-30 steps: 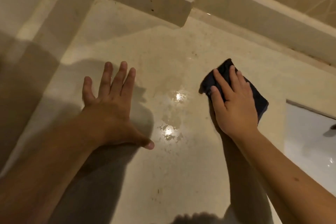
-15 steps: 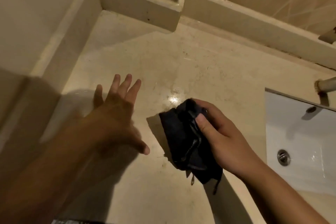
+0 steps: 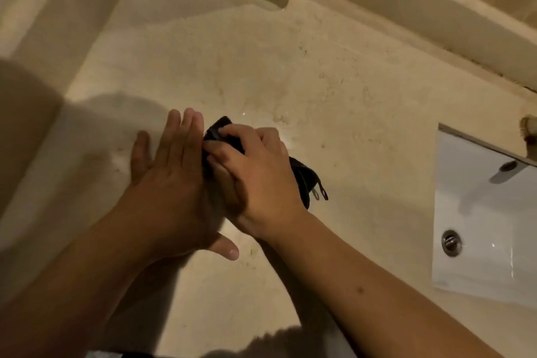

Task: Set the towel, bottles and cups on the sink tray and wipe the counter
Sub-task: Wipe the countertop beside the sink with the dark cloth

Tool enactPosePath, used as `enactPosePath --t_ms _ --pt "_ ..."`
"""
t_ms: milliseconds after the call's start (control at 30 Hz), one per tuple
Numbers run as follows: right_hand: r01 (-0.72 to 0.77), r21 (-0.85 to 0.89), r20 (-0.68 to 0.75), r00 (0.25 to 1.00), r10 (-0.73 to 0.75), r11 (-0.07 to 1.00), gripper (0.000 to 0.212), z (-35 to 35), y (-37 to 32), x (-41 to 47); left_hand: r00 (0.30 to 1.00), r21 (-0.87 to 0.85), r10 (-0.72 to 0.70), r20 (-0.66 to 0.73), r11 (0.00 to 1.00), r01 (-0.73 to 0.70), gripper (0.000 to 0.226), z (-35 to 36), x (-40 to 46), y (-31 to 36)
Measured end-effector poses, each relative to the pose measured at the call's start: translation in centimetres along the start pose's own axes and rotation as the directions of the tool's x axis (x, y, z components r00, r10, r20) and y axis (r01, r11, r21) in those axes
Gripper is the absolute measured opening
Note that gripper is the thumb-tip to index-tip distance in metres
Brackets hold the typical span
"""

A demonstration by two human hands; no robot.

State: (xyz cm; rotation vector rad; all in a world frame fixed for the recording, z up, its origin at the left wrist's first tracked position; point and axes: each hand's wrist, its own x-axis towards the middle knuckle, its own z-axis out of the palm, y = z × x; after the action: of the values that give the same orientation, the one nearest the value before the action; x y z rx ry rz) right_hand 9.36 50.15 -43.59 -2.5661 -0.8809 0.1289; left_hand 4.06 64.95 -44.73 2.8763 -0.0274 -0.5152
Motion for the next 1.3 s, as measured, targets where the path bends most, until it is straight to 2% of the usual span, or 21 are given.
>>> enactPosePath --t_ms 100,167,267,333,400,467,500,567,633,733,767,833,867,900,967,1000,1167,1233,1300 --pt "-0.157 0.002 -0.153 0.976 0.155 0.988 0.031 -1.0 3.0 0.6 0.998 -0.102 -0.03 -0.046 0.994 0.025 0.183 -0.1 -0.2 0.1" --pt "-0.242 0.008 -0.251 0.939 0.236 0.97 0.03 -2.2 5.8 -0.1 0.998 -0.128 -0.039 -0.042 0.991 0.033 0.184 -0.2 -0.4 0.3" --pt "-0.392 0.013 -0.326 0.868 0.375 0.92 0.031 -4.4 10.6 -2.7 0.998 -0.127 -0.051 -0.036 0.991 0.046 0.181 -0.9 -0.4 0.6" --pt "-0.537 0.005 -0.363 0.785 0.502 0.844 0.033 -6.4 13.6 -4.8 0.999 -0.124 -0.039 -0.027 0.992 0.036 0.179 -1.4 -0.6 0.9" --pt "-0.687 0.08 -0.378 0.649 0.66 0.722 0.034 -8.5 15.4 -6.7 0.999 -0.142 -0.034 -0.011 0.989 0.032 0.178 -2.0 -0.7 0.9" --pt "-0.751 0.228 -0.382 0.517 0.766 0.62 0.034 -9.7 14.9 -8.1 0.999 -0.098 -0.043 0.005 0.994 0.043 0.177 -2.4 -1.1 1.0" --pt "-0.739 0.292 -0.378 0.494 0.783 0.607 0.033 -9.8 13.6 -8.4 0.999 -0.075 -0.045 0.002 0.996 0.045 0.175 -2.3 -1.5 1.1" --pt "-0.648 0.399 -0.356 0.543 0.761 0.649 0.031 -8.9 9.4 -8.1 0.999 -0.095 -0.039 0.018 0.995 0.041 0.172 -1.8 -2.7 1.4" --pt "-0.495 0.467 -0.344 0.662 0.666 0.733 0.03 -6.9 4.0 -7.2 0.998 -0.136 -0.044 0.049 0.989 0.05 0.174 -1.0 -4.0 1.5" --pt "-0.318 0.43 -0.284 0.841 0.461 0.845 0.028 -2.5 -3.4 -6.1 0.997 -0.134 -0.042 0.068 0.99 0.051 0.173 -0.1 -5.1 1.3" --pt "-0.29 0.389 -0.24 0.884 0.401 0.874 0.028 -1.2 -5.1 -5.9 0.999 -0.125 -0.023 0.039 0.992 0.028 0.163 0.1 -5.2 1.2" --pt "-0.27 0.255 -0.142 0.939 0.313 0.928 0.029 0.8 -6.7 -5.8 0.998 -0.126 -0.032 -0.051 0.992 0.025 0.122 0.5 -5.3 1.2" --pt "-0.259 0.192 -0.113 0.952 0.283 0.947 0.03 1.3 -6.6 -5.7 0.997 -0.13 -0.048 -0.064 0.991 0.04 0.119 0.8 -5.3 1.1" --pt "-0.239 0.156 -0.105 0.961 0.257 0.958 0.03 1.5 -6.2 -5.6 0.997 -0.129 -0.055 -0.046 0.99 0.049 0.13 1.0 -5.2 1.0" --pt "-0.182 0.122 -0.13 0.972 0.197 0.976 0.029 1.6 -4.9 -5.7 1.0 -0.101 -0.022 0.0 0.995 0.022 0.168 1.0 -5.3 0.9" --pt "-0.164 0.113 -0.147 0.973 0.179 0.98 0.029 1.4 -4.1 -6.0 1.0 -0.08 -0.02 0.0 0.997 0.02 0.176 1.1 -5.3 0.8" --pt "-0.218 0.109 -0.274 0.931 0.241 0.97 0.028 -1.1 2.6 -8.0 0.995 -0.095 -0.092 -0.022 0.991 0.09 0.178 1.3 -5.0 1.0" --pt "-0.319 0.082 -0.303 0.895 0.328 0.944 0.03 -3.2 7.1 -9.5 0.997 -0.116 -0.073 -0.013 0.991 0.071 0.177 1.0 -5.2 1.0" --pt "-0.476 0.076 -0.335 0.816 0.472 0.876 0.033 -5.5 11.8 -11.3 0.999 -0.094 -0.042 0.007 0.995 0.042 0.175 0.6 -5.2 1.1"
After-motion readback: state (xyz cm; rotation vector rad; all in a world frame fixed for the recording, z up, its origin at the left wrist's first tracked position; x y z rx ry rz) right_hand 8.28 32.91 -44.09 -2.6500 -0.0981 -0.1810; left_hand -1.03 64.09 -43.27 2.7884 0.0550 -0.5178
